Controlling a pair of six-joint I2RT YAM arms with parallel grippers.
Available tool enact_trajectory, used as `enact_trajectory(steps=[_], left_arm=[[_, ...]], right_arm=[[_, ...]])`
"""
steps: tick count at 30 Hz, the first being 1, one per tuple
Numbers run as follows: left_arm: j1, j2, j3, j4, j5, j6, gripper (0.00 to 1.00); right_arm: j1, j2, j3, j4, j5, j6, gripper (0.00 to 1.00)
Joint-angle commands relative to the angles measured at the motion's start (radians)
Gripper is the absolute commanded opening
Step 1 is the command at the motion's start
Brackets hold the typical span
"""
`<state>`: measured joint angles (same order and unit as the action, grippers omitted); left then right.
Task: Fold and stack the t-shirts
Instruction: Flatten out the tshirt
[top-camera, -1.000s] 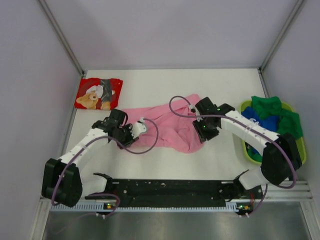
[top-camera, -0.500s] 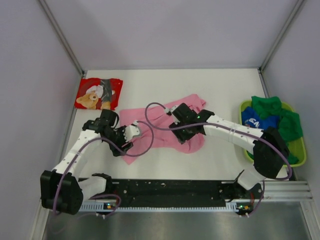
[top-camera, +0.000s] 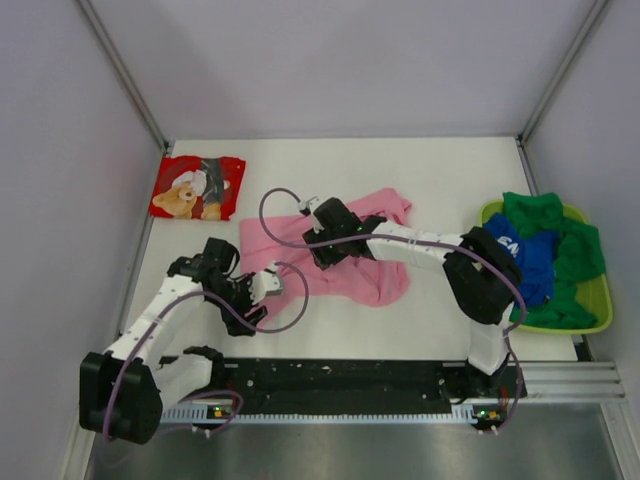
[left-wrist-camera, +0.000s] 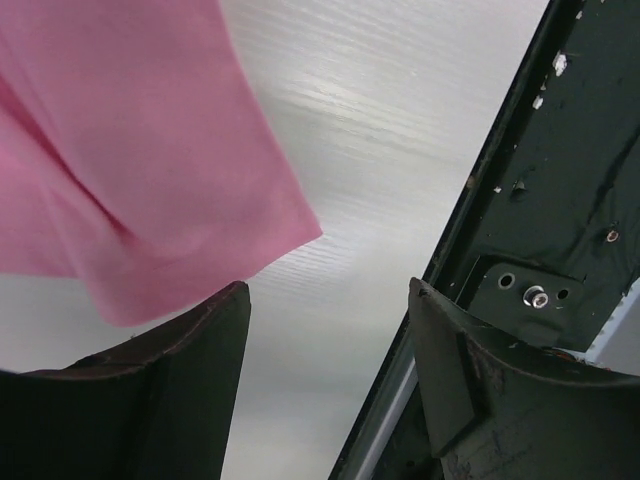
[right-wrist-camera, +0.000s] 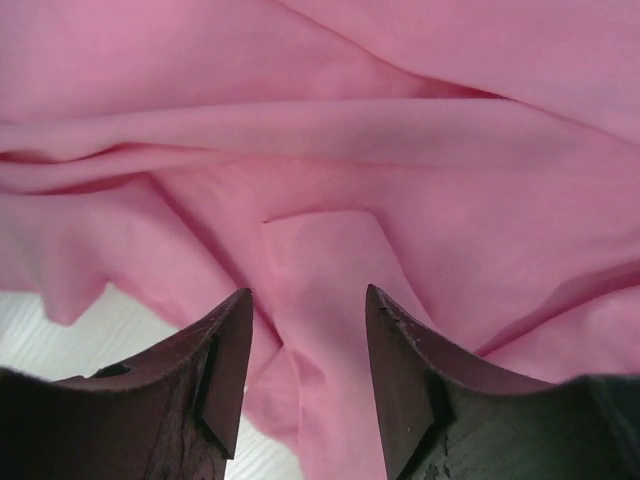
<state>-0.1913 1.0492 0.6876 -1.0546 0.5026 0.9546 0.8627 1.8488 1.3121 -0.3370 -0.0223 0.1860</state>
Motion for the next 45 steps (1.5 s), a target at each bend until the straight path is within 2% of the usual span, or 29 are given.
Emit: enact_trajectory(steps=[1, 5, 7, 12, 14, 16, 19, 24, 31, 36, 41, 45], left_arm=[[-0.080, 0.032, -0.034, 0.079, -0.041, -0.076, 0.70], [-0.196, 0.087, -0.048, 0.177, -0.123, -0.154, 0.71], [-0.238, 0.133, -0.054, 0.231, -0.191, -0.194, 0.71], [-0.255, 0.245, -0.100, 0.360, -0.303, -0.226, 0.66], [-0.257, 0.285, -0.103, 0.384, -0.344, -0.243, 0.58], [-0.255, 0.308, -0.102, 0.395, -0.390, -0.257, 0.43], [-0.257, 0.304, -0.102, 0.410, -0.440, -0.264, 0.00], [-0.252, 0.184, -0.079, 0.444, -0.576, -0.284, 0.00], [-0.250, 0.017, 0.007, 0.355, -0.515, -0.264, 0.00], [-0.247, -0.009, 0.032, 0.369, -0.607, -0.277, 0.00], [-0.232, -0.018, 0.131, 0.390, -0.778, -0.300, 0.00], [-0.203, -0.022, 0.350, 0.311, -0.848, -0.290, 0.00]], right_arm=[[0.036, 0.085, 0.073, 0.041, 0.117, -0.054, 0.50], [0.042, 0.162, 0.098, 0.029, 0.218, -0.079, 0.48], [0.042, 0.174, 0.098, 0.023, 0.258, -0.077, 0.40], [0.042, 0.165, 0.070, 0.023, 0.318, -0.082, 0.10], [0.042, 0.150, 0.055, 0.024, 0.343, -0.083, 0.00], [0.039, 0.124, 0.041, 0.023, 0.360, -0.083, 0.00], [0.029, 0.064, 0.018, 0.021, 0.366, -0.083, 0.00], [-0.019, -0.094, -0.040, 0.021, 0.303, -0.072, 0.00], [-0.077, -0.367, -0.206, 0.018, 0.223, -0.076, 0.00], [-0.080, -0.584, -0.316, -0.003, 0.225, -0.062, 0.00], [-0.088, -0.790, -0.310, -0.069, 0.262, -0.074, 0.00], [-0.093, -0.899, -0.205, -0.143, 0.291, -0.114, 0.00]])
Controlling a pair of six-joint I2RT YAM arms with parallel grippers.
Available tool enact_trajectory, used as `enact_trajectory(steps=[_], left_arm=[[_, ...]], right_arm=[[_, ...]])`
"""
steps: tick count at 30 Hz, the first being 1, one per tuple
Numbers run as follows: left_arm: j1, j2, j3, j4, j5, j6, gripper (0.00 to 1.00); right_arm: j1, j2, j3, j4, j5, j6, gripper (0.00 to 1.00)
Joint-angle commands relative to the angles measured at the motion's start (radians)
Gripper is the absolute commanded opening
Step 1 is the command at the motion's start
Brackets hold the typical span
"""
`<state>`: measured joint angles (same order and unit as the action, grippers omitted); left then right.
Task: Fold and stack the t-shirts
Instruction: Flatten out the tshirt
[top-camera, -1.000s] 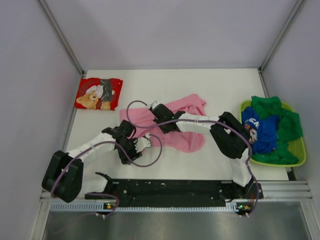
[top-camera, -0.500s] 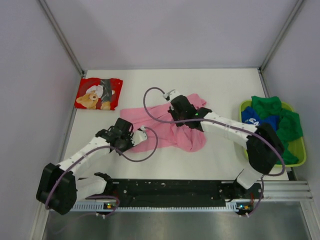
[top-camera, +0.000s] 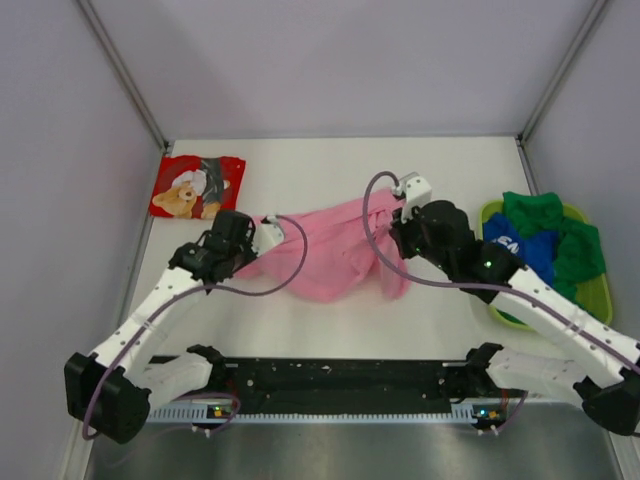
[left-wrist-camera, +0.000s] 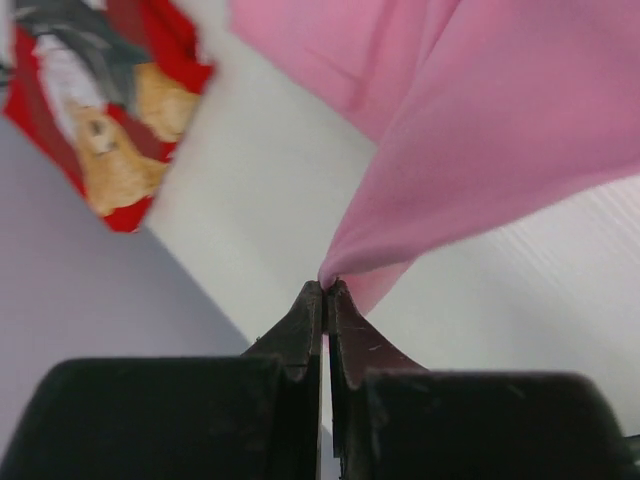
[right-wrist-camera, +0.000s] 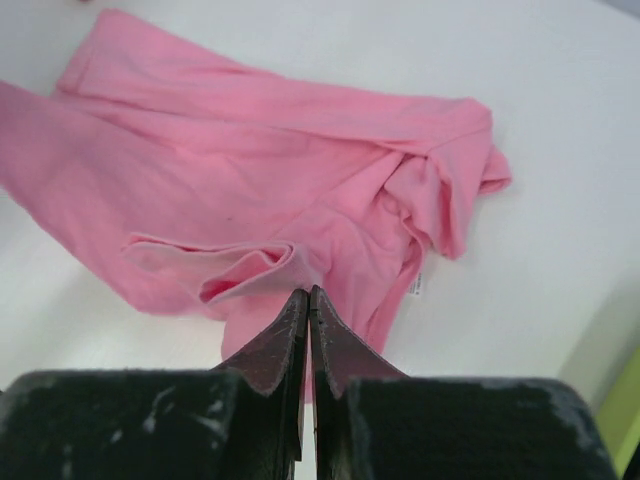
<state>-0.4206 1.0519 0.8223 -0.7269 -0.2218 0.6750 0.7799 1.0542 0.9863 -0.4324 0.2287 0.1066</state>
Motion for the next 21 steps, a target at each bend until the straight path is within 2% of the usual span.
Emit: enact_trajectory(steps=[1, 7, 11, 16, 21], left_arm=[[0.026, -0.020, 0.280, -0.047, -0.131, -0.009, 0.00], [0.026, -0.003, 0.682, -0.247, -0.106, 0.027, 0.00], [0.026, 0.002, 0.894, -0.307, -0.111, 0.064, 0.00], [0.025, -0.020, 1.014, -0.341, -0.108, 0.104, 0.00], [0.025, -0.036, 1.035, -0.367, -0.103, 0.106, 0.00]], right_arm=[[-0.011, -0.120, 0.164, -0.067, 0.041, -0.045, 0.00], [-0.011, -0.149, 0.458, -0.184, 0.044, -0.132, 0.00], [-0.011, -0.161, 0.626, -0.235, 0.006, -0.163, 0.00], [-0.011, -0.163, 0.785, -0.299, -0.043, -0.174, 0.00], [-0.011, -0.164, 0.828, -0.328, -0.040, -0.173, 0.00]])
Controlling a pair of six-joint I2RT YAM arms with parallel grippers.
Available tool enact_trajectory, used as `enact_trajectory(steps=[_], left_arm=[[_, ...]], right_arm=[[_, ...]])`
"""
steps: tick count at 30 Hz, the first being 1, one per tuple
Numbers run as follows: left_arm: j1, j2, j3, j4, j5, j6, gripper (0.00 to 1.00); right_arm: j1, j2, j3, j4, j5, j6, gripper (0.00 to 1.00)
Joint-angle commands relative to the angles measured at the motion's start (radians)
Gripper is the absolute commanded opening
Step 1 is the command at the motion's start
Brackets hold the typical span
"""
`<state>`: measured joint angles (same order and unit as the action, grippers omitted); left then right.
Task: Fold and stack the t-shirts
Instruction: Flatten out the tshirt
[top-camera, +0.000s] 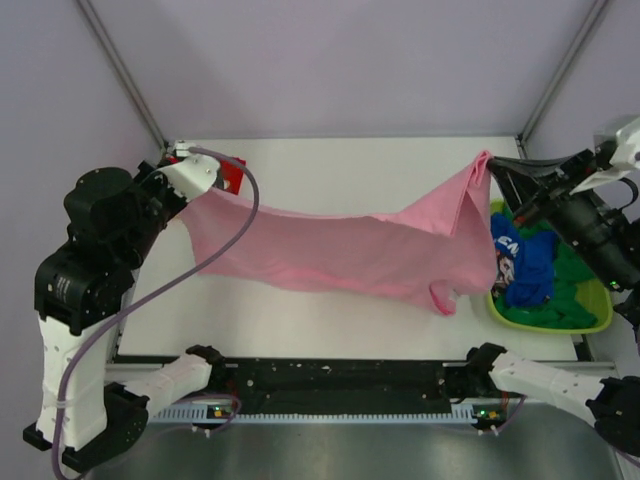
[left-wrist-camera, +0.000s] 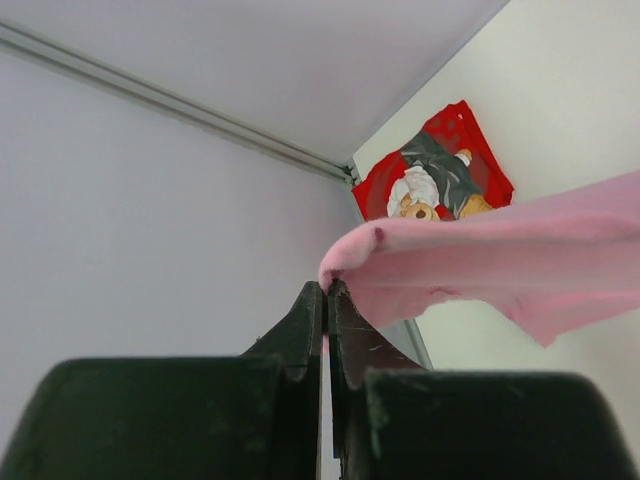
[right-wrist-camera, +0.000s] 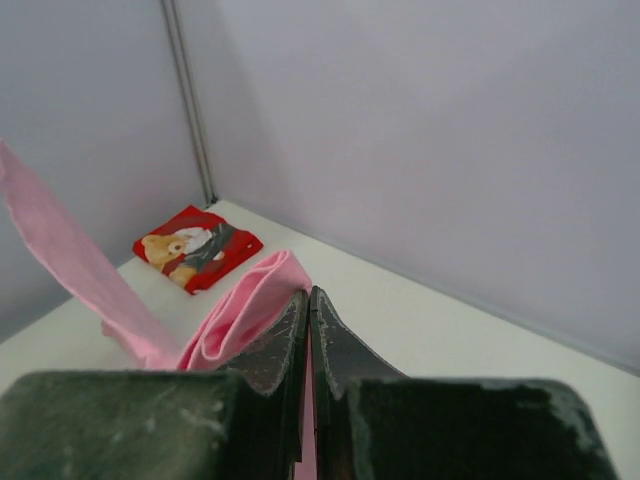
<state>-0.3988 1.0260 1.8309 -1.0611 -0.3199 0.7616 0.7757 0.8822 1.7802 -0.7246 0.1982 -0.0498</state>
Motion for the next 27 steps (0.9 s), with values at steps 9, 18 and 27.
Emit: enact_trajectory(steps=[9, 18, 27], left_arm=[[0.005, 0.023, -0.039, 0.074, -0.051, 0.016, 0.00], [0.061, 0.204, -0.101, 0.404, -0.094, 0.042, 0.00], [0.115, 0.404, 0.218, 0.611, -0.055, 0.065, 0.00]], right_arm=[[-0.007, 0.110, 0.015, -0.007, 0.252, -0.044, 0.00], [-0.422, 0.394, 0.051, 0.146, 0.005, 0.091, 0.00], [-0.533, 0.721, 0.701, 0.132, 0.021, -0.033, 0.00]])
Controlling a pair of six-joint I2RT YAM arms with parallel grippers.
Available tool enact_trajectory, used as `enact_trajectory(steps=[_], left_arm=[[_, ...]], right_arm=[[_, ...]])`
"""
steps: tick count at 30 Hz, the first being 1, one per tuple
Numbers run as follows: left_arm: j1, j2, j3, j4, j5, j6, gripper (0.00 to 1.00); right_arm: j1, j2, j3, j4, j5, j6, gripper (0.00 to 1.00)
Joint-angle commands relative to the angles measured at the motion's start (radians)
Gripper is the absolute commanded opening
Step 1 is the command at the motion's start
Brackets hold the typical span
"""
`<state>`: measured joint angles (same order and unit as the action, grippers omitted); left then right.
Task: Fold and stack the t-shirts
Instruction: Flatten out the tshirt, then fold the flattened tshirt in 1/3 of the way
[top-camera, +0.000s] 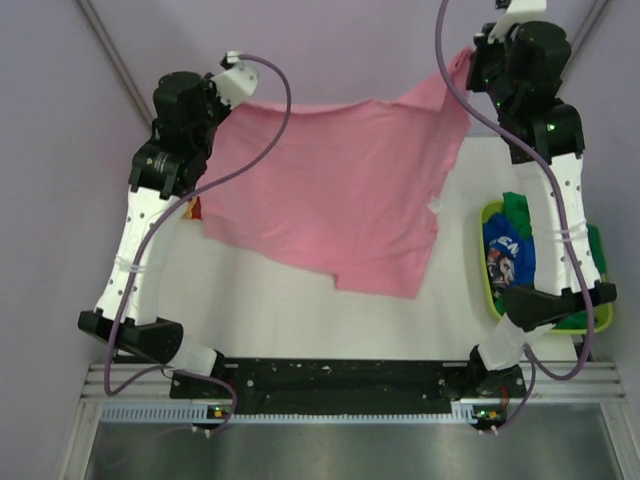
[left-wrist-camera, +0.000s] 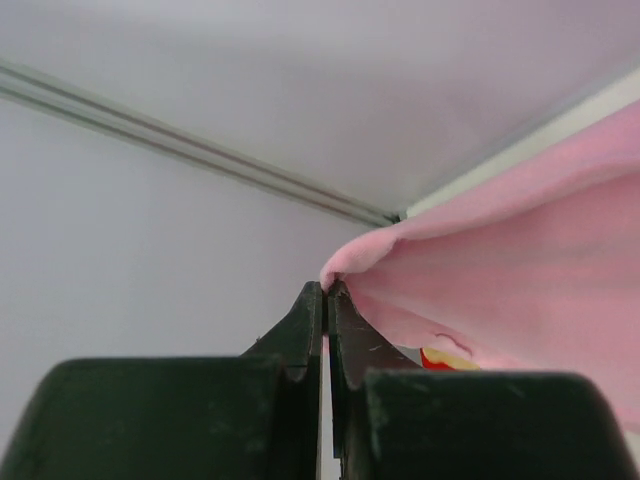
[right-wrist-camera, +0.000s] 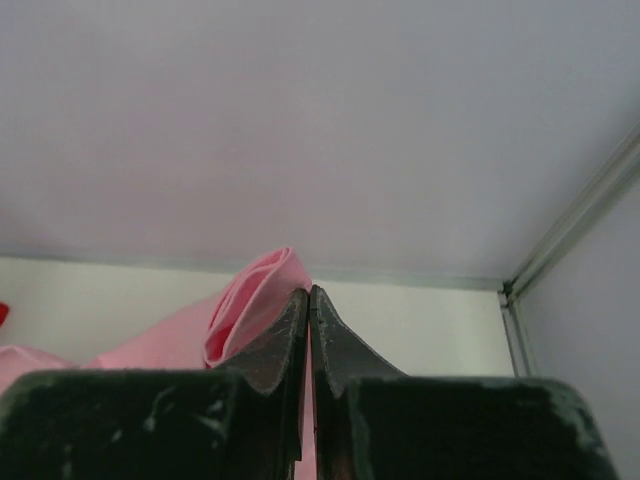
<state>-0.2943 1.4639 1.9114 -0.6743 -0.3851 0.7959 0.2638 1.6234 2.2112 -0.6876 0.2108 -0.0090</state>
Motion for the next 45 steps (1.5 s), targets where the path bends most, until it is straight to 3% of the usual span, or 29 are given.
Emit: enact_trajectory(steps=[1, 5, 10, 17, 20, 23, 29, 36, 41, 45], left_arm=[[0.011, -0.036, 0.147, 0.238, 0.018, 0.041, 0.00], [0.011, -0.034, 0.167, 0.231, 0.047, 0.086, 0.00], [0.012, -0.097, 0.063, 0.182, 0.132, 0.098, 0.00], [0.026, -0.237, -0.297, 0.044, 0.228, 0.154, 0.00], [0.037, -0.296, -0.475, -0.100, 0.310, 0.164, 0.00], [0.038, -0.349, -0.657, -0.252, 0.380, 0.215, 0.00], [0.047, -0.421, -1.006, -0.326, 0.416, 0.229, 0.00], [0.122, -0.454, -1.131, -0.401, 0.437, 0.226, 0.00], [0.150, -0.436, -1.138, -0.302, 0.449, 0.157, 0.00], [0.150, -0.373, -1.115, -0.188, 0.471, 0.071, 0.00]], right_arm=[[-0.027, -0.025, 0.301, 0.097, 0.015, -0.100, 0.00], [-0.035, -0.124, 0.225, 0.134, -0.001, -0.206, 0.00], [-0.035, -0.327, -0.075, 0.123, 0.004, -0.287, 0.00], [-0.023, -0.666, -0.641, -0.094, -0.347, -0.417, 0.00], [0.024, -0.818, -0.893, -0.150, -0.450, -0.453, 0.00], [0.107, -0.870, -1.028, -0.286, -0.520, -0.500, 0.00], [0.291, -0.858, -1.142, -0.555, -0.513, -0.539, 0.00], [0.394, -0.820, -1.125, -0.673, -0.574, -0.548, 0.00], [0.433, -0.774, -1.182, -0.522, -0.466, -0.580, 0.00], [0.431, -0.752, -1.272, -0.192, -0.253, -0.634, 0.00]])
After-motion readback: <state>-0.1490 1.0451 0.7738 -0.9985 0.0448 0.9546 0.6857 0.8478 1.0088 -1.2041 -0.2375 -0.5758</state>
